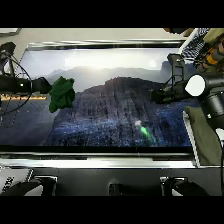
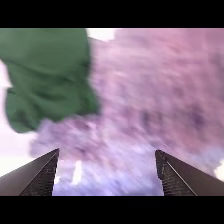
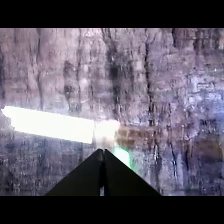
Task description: Fold the clothes and pants, and hang the long-sleeved shirts on hangers.
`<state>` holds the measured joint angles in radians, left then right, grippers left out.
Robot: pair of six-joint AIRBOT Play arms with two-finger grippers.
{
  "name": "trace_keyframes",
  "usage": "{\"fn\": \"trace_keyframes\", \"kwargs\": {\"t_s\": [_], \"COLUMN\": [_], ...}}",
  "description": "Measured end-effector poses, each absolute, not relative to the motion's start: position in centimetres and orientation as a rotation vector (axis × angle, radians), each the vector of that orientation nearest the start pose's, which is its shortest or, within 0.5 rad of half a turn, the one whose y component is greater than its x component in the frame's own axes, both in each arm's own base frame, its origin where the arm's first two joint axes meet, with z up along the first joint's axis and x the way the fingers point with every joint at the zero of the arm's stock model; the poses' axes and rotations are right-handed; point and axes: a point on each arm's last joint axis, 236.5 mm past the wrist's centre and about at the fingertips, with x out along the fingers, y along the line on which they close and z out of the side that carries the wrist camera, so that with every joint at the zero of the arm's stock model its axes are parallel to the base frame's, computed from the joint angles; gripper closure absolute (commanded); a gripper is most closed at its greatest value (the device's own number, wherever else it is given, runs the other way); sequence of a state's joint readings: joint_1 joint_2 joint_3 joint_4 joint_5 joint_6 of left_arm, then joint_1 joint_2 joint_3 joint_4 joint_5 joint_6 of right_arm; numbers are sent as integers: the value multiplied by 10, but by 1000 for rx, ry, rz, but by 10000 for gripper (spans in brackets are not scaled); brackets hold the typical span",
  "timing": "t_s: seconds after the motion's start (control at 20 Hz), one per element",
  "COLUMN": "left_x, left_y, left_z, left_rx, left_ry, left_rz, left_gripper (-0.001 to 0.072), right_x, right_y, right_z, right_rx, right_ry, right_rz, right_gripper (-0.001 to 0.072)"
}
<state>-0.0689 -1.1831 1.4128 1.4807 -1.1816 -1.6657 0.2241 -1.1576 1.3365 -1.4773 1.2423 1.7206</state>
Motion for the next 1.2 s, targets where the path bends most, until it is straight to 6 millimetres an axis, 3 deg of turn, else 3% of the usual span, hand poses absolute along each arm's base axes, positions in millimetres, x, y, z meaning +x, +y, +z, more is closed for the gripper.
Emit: {"fn": "trace_keyframes", "kwargs": {"t_s": [0.25,0.35,0.4,0.45,0.5,0.55,0.6,0.75,0.9,1.0,1.1,1.2], "left_x": [487,513,524,534,541,546,551,560,559,550,533,509], "left_y": [-7,-2,-1,-1,-1,-2,-4,-15,-50,-93,-151,-213], "left_z": [52,14,-3,-18,-29,-37,-41,-26,21,63,106,131], "left_rx": [-157,-176,-186,-197,-209,-224,-243,-295,-296,-299,-320,-342], "left_ry": [1004,991,985,976,970,965,959,948,948,932,908,910], "left_rz": [77,98,103,107,110,112,110,91,-5,-121,-275,-427], "left_gripper": [-13,7,61,255,504,692,689,691,691,691,691,691], "right_x": [378,378,378,378,378,378,378,377,371,364,354,341], "right_y": [108,108,108,108,108,108,107,107,100,85,64,41], "right_z": [116,116,116,116,115,115,115,115,110,107,108,114], "right_rx": [95,95,95,95,94,94,94,93,90,75,42,-6], "right_ry": [1089,1089,1089,1089,1090,1090,1090,1096,1129,1160,1186,1202], "right_rz": [182,182,182,182,182,182,181,181,146,75,-7,-91], "right_gripper": [673,673,673,673,673,673,673,674,674,673,673,673]}}
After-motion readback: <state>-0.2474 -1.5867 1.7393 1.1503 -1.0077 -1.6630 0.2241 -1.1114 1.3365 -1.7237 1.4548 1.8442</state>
